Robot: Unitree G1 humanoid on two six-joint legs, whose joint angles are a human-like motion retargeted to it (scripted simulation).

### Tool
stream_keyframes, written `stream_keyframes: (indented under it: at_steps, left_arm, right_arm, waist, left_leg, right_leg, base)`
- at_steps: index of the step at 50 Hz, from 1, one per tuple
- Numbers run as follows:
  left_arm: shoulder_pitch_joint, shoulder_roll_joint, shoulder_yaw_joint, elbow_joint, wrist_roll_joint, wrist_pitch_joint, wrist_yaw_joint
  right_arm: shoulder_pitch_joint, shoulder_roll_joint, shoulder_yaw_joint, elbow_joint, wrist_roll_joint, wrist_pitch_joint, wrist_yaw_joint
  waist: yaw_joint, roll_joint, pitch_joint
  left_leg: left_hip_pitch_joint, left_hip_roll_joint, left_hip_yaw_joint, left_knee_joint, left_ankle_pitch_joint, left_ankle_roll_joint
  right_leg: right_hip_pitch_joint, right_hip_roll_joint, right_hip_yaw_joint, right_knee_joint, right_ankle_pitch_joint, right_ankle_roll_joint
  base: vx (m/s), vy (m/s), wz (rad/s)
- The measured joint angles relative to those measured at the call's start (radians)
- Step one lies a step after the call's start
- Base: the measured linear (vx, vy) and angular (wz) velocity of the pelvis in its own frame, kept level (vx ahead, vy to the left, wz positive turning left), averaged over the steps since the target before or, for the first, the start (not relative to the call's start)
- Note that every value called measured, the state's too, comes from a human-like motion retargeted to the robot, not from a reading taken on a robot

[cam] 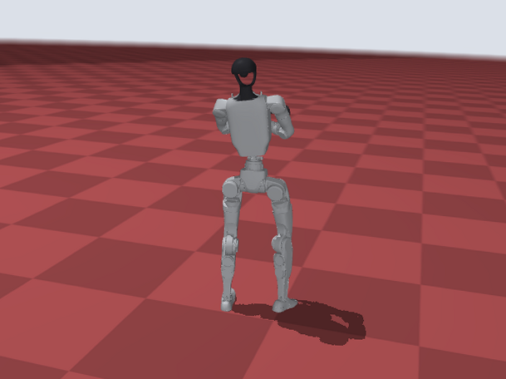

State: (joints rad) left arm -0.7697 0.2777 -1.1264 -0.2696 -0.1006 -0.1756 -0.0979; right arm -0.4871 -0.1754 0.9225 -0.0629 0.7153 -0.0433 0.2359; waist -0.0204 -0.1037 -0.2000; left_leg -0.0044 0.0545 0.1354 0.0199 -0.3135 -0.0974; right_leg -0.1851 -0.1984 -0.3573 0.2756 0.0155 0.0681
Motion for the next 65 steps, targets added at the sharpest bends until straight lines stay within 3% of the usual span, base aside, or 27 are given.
stream_keyframes:
  at_steps: [5, 9, 15, 19, 25, 30, 35, 40, 44, 50, 59, 65]
  left_arm:
    - [-0.009, -0.002, -0.011, 0.006, -0.011, -0.003, 0.041]
    - [0.007, -0.002, -0.028, 0.015, 0.013, -0.039, 0.044]
    - [0.019, -0.002, -0.038, 0.016, 0.025, -0.054, 0.052]
    - [-0.009, -0.004, -0.022, 0.018, 0.01, -0.038, 0.062]
    - [0.0, -0.012, -0.017, 0.023, 0.006, -0.011, 0.063]
    - [0.023, -0.014, -0.018, 0.023, 0.03, 0.006, 0.05]
    - [0.033, -0.008, -0.018, 0.018, 0.034, -0.002, 0.039]
    - [0.034, -0.003, -0.017, 0.018, 0.023, -0.01, 0.024]
    - [0.029, -0.001, -0.011, 0.017, -0.001, -0.006, 0.024]
    - [0.026, -0.003, -0.004, 0.017, -0.023, -0.017, 0.015]
    - [0.039, -0.003, -0.004, 0.02, -0.026, -0.043, -0.015]
    - [0.031, 0.001, 0.001, 0.019, -0.036, -0.027, -0.021]
  right_arm:
    - [-0.021, -0.001, -0.003, -0.005, -0.053, 0.01, -0.035]
    - [-0.021, 0.011, 0.003, -0.008, -0.124, -0.01, -0.019]
    - [-0.014, 0.015, 0.0, -0.005, -0.168, -0.023, -0.026]
    - [-0.033, -0.002, -0.008, -0.005, -0.156, -0.007, -0.038]
    - [-0.011, -0.004, -0.007, -0.002, -0.118, 0.013, -0.04]
    - [0.012, -0.001, 0.004, -0.002, -0.073, 0.008, -0.059]
    - [0.018, 0.003, 0.008, -0.002, -0.071, -0.006, -0.066]
    - [0.015, 0.011, 0.013, 0.006, -0.086, -0.014, -0.05]
    - [0.013, 0.013, 0.015, 0.013, -0.099, -0.012, -0.036]
    - [0.01, 0.015, 0.02, 0.019, -0.097, -0.017, -0.016]
    - [0.014, 0.026, 0.027, 0.027, -0.077, -0.031, 0.004]
    - [0.011, 0.029, 0.022, 0.034, -0.059, -0.02, 0.001]
  waist:
    - [-0.052, -0.04, 0.064]
    - [-0.068, -0.026, 0.093]
    - [-0.078, 0.007, 0.091]
    - [-0.098, 0.003, 0.087]
    - [-0.07, -0.018, 0.05]
    - [-0.05, -0.058, -0.006]
    - [-0.031, -0.089, -0.051]
    - [0.031, -0.101, -0.053]
    - [0.091, -0.072, -0.029]
    - [0.149, -0.014, 0.019]
    - [0.19, -0.009, 0.042]
    - [0.193, -0.007, 0.02]
  left_leg:
    - [0.082, -0.056, -0.07, 0.004, -0.044, 0.002]
    - [0.143, -0.032, -0.091, 0.002, -0.075, -0.003]
    - [0.208, -0.002, -0.1, 0.014, -0.112, -0.005]
    - [0.238, -0.024, -0.132, 0.039, -0.103, 0.019]
    - [0.245, -0.03, -0.134, 0.177, 0.023, 0.06]
    - [0.071, -0.06, -0.107, 0.525, 0.158, 0.113]
    - [-0.129, -0.107, -0.065, 0.734, 0.093, 0.166]
    - [-0.2, -0.134, 0.015, 0.558, 0.016, 0.197]
    - [-0.203, -0.125, 0.062, 0.279, 0.094, 0.171]
    - [-0.228, -0.083, 0.113, 0.002, 0.239, 0.083]
    - [-0.244, -0.068, 0.185, -0.107, 0.164, 0.03]
    - [-0.199, -0.057, 0.188, -0.106, 0.203, 0.035]
  right_leg:
    - [0.03, -0.03, 0.091, -0.343, 0.132, 0.11]
    - [-0.036, -0.036, 0.122, -0.363, 0.064, 0.194]
    - [-0.062, -0.05, 0.044, -0.363, -0.009, 0.194]
    - [-0.024, -0.085, 0.046, -0.363, 0.042, 0.181]
    - [0.052, -0.085, 0.088, -0.363, 0.102, 0.152]
    - [0.099, -0.095, 0.129, -0.357, 0.039, 0.138]
    - [0.1, -0.097, 0.172, -0.325, -0.017, 0.167]
    - [0.104, -0.067, 0.237, -0.296, -0.059, 0.194]
    - [0.133, -0.011, 0.281, -0.284, -0.093, 0.184]
    - [0.215, 0.075, 0.327, -0.284, -0.141, 0.156]
    - [0.319, 0.097, 0.387, -0.271, -0.192, 0.137]
    - [0.355, 0.11, 0.415, -0.228, -0.193, 0.105]
  base:
    - [0.4, -0.07, 0.79]
    - [0.41, -0.15, 0.29]
    - [0.46, -0.19, 0.16]
    - [0.51, -0.25, 0.3]
    - [0.55, -0.4, -0.22]
    - [0.51, -0.4, -0.34]
    - [0.44, -0.3, -0.39]
    - [0.4, -0.21, -0.74]
    - [0.39, -0.1, -0.84]
    - [0.39, -0.04, -0.66]
    - [0.42, 0.05, -0.48]
    - [0.48, 0.13, -0.23]
